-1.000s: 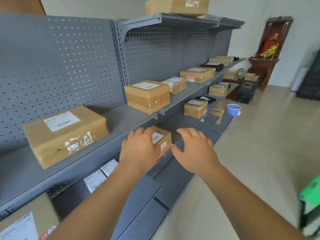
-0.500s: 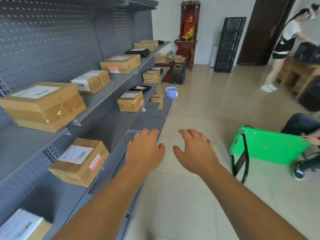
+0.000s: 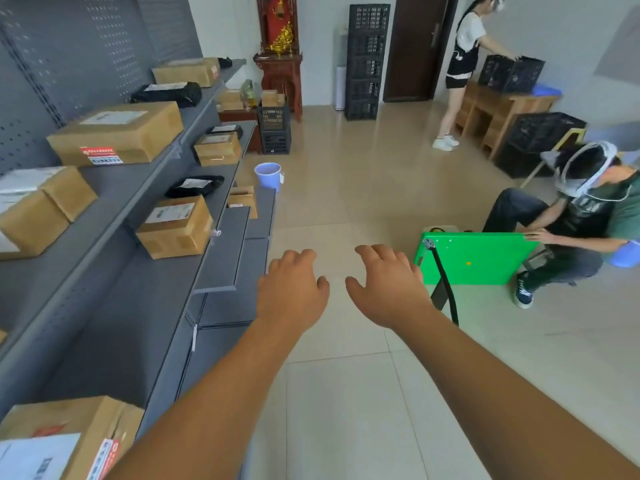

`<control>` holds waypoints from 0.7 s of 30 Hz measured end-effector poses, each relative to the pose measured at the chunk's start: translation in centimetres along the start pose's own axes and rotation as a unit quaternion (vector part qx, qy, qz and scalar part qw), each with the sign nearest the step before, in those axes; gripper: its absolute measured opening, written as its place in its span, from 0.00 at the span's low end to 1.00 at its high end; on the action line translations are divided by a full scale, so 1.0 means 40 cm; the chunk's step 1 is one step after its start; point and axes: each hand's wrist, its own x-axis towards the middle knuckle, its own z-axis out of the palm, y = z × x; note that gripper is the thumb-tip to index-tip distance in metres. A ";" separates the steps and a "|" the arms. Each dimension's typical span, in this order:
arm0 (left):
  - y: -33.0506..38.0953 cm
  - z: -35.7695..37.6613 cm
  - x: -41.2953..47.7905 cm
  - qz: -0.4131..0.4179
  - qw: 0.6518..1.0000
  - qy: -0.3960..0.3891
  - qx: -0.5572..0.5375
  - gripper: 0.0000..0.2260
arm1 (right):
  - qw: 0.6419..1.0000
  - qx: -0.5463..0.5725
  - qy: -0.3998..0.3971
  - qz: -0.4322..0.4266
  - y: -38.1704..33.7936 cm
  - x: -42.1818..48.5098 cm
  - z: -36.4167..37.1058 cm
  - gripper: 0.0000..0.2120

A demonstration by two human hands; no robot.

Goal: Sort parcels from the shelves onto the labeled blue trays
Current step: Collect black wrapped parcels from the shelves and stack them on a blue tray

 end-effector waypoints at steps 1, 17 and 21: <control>-0.001 0.007 0.032 0.007 1.000 -0.005 0.000 0.21 | 1.000 0.001 -0.002 0.009 0.003 0.025 0.007 0.29; 0.106 0.136 0.680 0.023 0.999 -0.034 0.035 0.22 | 0.999 0.030 -0.015 0.039 0.205 0.661 0.014 0.28; 0.126 0.138 0.837 -0.003 0.999 -0.015 0.040 0.22 | 0.999 0.036 -0.022 0.017 0.242 0.844 -0.007 0.28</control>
